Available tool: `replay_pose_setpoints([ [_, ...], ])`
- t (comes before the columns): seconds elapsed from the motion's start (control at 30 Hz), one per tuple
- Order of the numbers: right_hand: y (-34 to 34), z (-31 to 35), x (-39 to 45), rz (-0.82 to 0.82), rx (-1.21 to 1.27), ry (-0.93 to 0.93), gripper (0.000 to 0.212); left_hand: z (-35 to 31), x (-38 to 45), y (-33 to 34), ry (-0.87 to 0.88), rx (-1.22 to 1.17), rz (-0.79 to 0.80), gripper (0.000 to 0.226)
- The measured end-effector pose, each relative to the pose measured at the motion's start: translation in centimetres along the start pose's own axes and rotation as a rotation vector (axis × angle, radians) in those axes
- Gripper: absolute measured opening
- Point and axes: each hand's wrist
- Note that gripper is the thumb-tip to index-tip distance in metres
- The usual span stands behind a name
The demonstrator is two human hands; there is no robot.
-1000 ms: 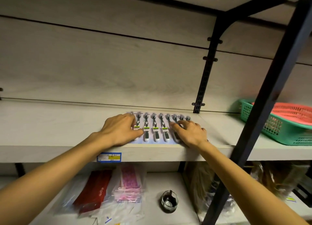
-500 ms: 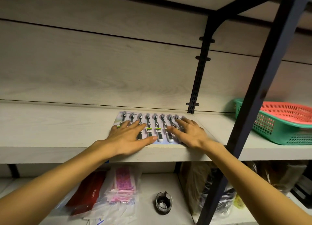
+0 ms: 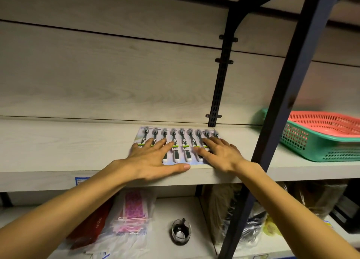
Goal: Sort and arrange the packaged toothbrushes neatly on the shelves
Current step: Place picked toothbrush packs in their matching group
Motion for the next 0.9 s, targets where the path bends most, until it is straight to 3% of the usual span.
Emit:
replay_pose_setpoints([
  [0.33, 0.2, 0.0, -0.8, -0.097, 0.032, -0.047, 0.094, -0.7, -1.1, 0.0, -0.009, 0.008, -0.009, 0.125],
  [0.57, -0.2, 1.2, -2.8, -0.057, 0.009, -0.038, 0.09, -0.1, -1.9, -0.1, 0.065, -0.011, -0.025, 0.115],
  [0.7, 0.0, 4.0, -4.6, -0.172, 0.01, -0.045, 0.078, 1.5, -3.5, 0.2, 0.04, -0.048, -0.212, 0.106],
  [0.9, 0.6, 12.1, -6.1, -0.241, -0.009, -0.139, 0.071, 9.4, -8.4, -0.5, -0.044, 0.047, -0.252, 0.098],
])
Point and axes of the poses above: each hand's wrist, its own x-axis towards the middle knuckle, its own y-axis out of the palm, z = x × y, and after that the axes turned 4 degrees about x, right-handed
